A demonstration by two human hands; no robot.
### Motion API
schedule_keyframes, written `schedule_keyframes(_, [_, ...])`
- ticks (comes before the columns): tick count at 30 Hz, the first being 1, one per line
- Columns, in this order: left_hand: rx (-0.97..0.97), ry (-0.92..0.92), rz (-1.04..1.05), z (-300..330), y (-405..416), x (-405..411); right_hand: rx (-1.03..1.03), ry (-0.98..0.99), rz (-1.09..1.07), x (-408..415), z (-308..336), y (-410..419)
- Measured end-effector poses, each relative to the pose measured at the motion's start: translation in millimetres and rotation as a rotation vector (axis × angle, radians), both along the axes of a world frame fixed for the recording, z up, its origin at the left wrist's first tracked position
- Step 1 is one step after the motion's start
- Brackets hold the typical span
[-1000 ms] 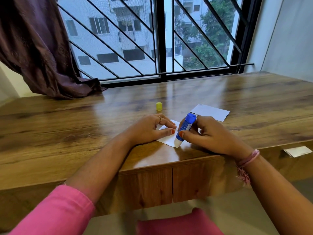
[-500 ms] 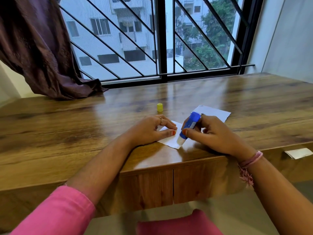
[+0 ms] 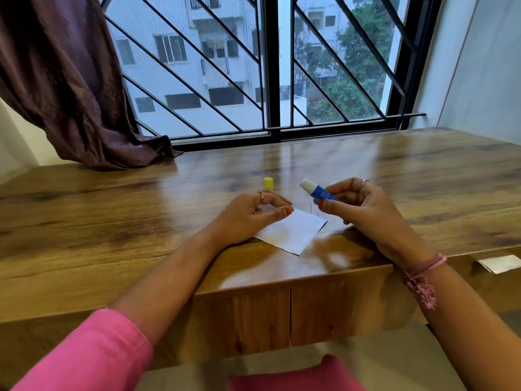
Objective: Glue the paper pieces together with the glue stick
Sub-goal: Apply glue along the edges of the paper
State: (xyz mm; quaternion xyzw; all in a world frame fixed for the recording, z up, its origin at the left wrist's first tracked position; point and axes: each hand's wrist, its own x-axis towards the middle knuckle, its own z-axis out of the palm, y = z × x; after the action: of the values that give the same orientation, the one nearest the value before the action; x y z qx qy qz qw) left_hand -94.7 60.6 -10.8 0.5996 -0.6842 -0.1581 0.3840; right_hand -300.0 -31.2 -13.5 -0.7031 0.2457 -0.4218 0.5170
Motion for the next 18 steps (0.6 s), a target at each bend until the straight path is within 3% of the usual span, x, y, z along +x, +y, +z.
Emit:
schedule_keyframes(9, [-0.185,0.295,0.431,3,-7,24,-0.04,0.078,0.01,3,0,-5])
schedule_keyframes(14, [-0.127,0.437,0.603,1,-13,41,-0.089,0.168,0.047,10,15,-17])
schedule_keyframes(18, [-0.08,0.438,0.625,2,-14,40,-0.183,0.327,0.058,30,40,-31])
